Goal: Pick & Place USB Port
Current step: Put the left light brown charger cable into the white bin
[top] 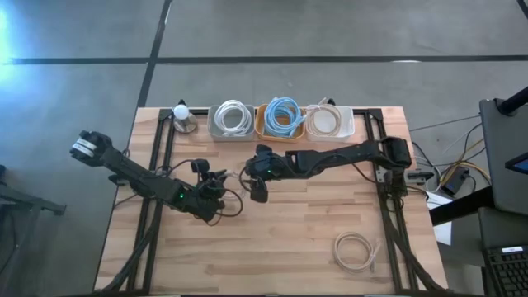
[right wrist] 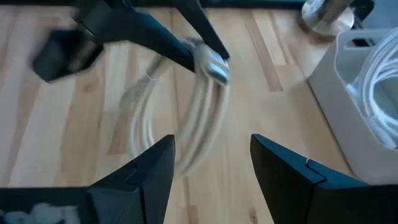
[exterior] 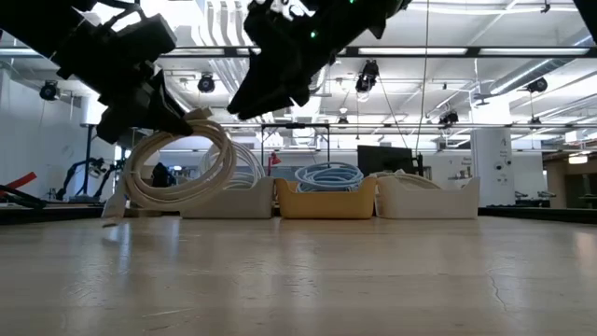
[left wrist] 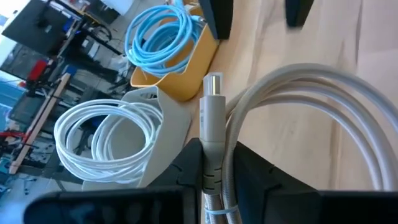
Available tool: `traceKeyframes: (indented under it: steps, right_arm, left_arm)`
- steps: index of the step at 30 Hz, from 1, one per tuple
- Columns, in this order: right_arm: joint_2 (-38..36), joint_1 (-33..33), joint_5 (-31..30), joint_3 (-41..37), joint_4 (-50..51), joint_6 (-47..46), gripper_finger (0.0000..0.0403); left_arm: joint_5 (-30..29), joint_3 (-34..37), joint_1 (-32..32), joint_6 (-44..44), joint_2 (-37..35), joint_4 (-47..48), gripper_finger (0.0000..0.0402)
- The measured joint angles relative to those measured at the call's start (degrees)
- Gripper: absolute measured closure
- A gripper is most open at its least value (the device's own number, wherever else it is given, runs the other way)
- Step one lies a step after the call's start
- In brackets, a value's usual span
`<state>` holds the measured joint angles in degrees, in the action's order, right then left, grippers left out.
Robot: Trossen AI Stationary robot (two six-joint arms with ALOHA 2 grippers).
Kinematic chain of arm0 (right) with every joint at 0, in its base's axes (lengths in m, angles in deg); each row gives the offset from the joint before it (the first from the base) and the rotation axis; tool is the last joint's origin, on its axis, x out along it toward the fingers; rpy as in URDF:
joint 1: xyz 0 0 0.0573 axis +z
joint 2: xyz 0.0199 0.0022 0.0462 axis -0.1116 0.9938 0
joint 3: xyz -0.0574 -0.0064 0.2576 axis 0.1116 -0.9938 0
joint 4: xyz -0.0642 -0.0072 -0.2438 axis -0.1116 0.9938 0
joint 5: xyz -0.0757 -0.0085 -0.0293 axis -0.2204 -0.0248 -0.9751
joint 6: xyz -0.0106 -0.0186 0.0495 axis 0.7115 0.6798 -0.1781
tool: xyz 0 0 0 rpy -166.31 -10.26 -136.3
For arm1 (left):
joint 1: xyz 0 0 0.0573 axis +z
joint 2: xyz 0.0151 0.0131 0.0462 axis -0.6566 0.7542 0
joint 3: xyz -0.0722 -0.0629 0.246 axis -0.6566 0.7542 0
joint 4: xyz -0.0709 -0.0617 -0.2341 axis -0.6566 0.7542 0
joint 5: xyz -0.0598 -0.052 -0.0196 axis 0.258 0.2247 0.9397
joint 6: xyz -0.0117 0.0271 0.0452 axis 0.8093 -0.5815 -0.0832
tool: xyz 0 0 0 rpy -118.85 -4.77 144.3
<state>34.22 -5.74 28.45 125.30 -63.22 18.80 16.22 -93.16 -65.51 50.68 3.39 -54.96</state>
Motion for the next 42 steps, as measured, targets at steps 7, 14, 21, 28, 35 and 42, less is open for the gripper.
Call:
traceKeyframes:
  steps: [7,14,21,28,35,42]
  right_arm:
    - [-0.49,0.61,-0.75,-0.12,-3.88,-0.05,0.0197]
    - [2.47,0.47,-3.75,-0.21,-4.76,0.26,0.0197]
    - [4.2,0.58,-15.16,-0.32,-5.62,3.7,0.021]
    - [4.14,0.58,-16.46,-0.36,-5.79,4.62,0.0304]
    - [4.05,0.47,-17.09,-0.36,-5.37,4.9,0.0379]
    - [2.83,0.42,-22.18,-0.43,-1.74,4.27,0.0371]
  left_arm:
    - [-2.61,0.02,0.9,0.05,0.08,-0.17,0.0344]
    - [-4.97,0.04,1.01,-0.56,0.08,-6.24,0.0343]
    - [-4.83,0.07,1.11,-0.5,0.08,-8.1,0.0342]
    - [-4.35,0.07,1.11,0.38,0.06,-8.53,0.0337]
    - [-3.32,0.04,1.14,1.89,0.03,-8.47,0.0309]
    - [-2.74,0.04,1.11,2.26,0.03,-8.19,0.0281]
